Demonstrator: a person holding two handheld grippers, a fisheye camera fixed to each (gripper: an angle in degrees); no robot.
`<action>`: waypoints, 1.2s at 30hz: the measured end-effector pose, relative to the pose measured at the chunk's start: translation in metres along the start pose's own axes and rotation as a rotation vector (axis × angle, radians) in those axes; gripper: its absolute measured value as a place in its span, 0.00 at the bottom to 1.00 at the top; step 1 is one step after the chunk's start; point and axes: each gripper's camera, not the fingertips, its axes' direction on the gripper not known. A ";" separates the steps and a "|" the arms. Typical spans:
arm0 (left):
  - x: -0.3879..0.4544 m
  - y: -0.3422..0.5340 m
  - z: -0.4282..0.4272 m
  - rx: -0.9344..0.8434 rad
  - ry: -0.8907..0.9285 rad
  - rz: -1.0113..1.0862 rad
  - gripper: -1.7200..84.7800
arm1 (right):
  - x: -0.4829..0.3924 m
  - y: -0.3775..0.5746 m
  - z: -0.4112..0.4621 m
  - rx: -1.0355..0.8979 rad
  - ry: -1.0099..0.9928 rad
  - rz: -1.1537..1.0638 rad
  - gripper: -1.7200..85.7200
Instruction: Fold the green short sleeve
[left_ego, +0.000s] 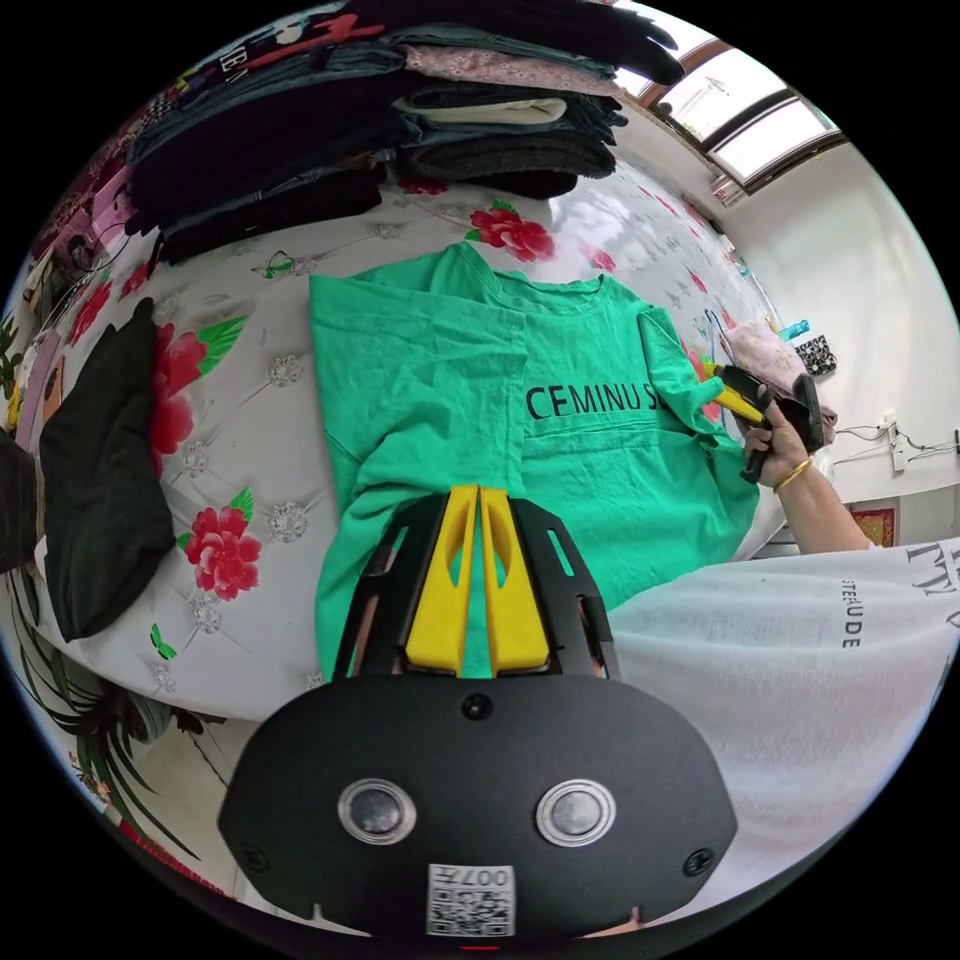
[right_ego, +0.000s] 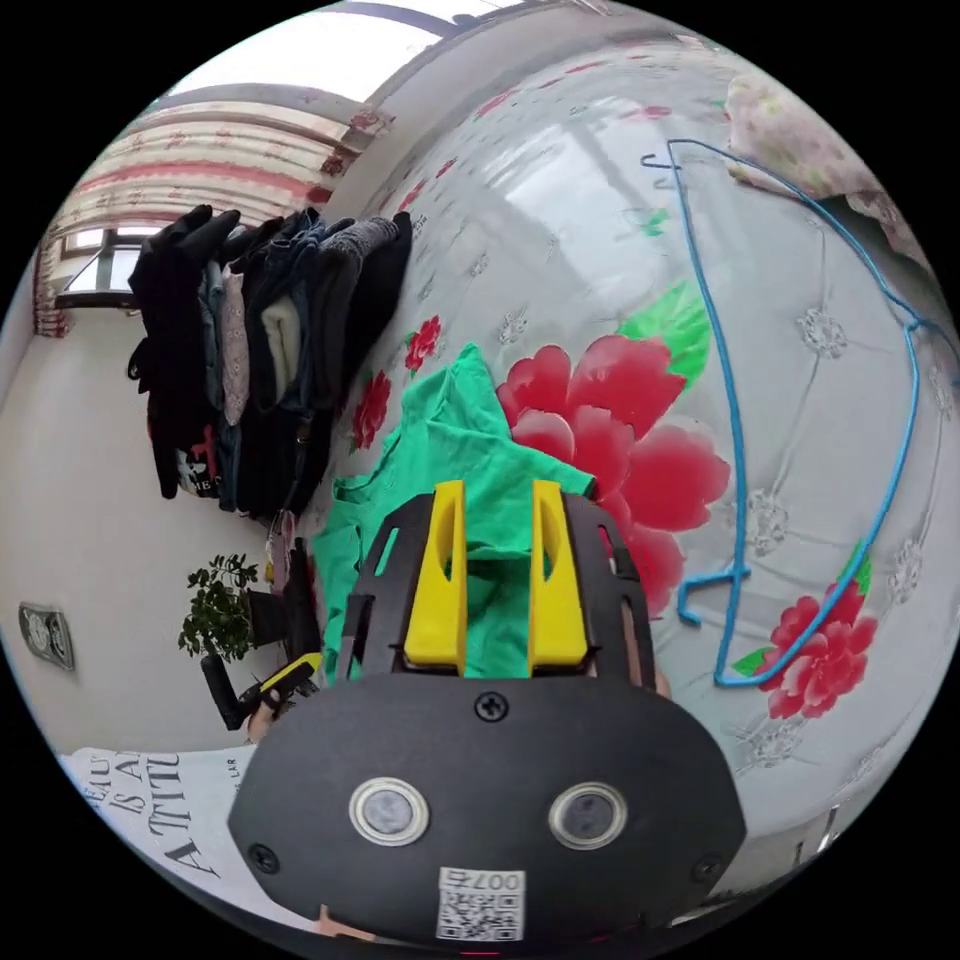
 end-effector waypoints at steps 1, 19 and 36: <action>-0.001 -0.001 -0.001 0.002 0.003 -0.003 0.01 | -0.007 -0.002 0.001 0.001 0.000 -0.028 0.05; -0.024 -0.007 0.009 -0.036 0.030 0.014 0.01 | 0.020 0.033 -0.018 0.049 0.094 0.090 0.09; -0.036 -0.006 0.010 0.000 0.041 0.004 0.01 | -0.182 0.142 0.013 -0.211 0.119 -0.844 0.08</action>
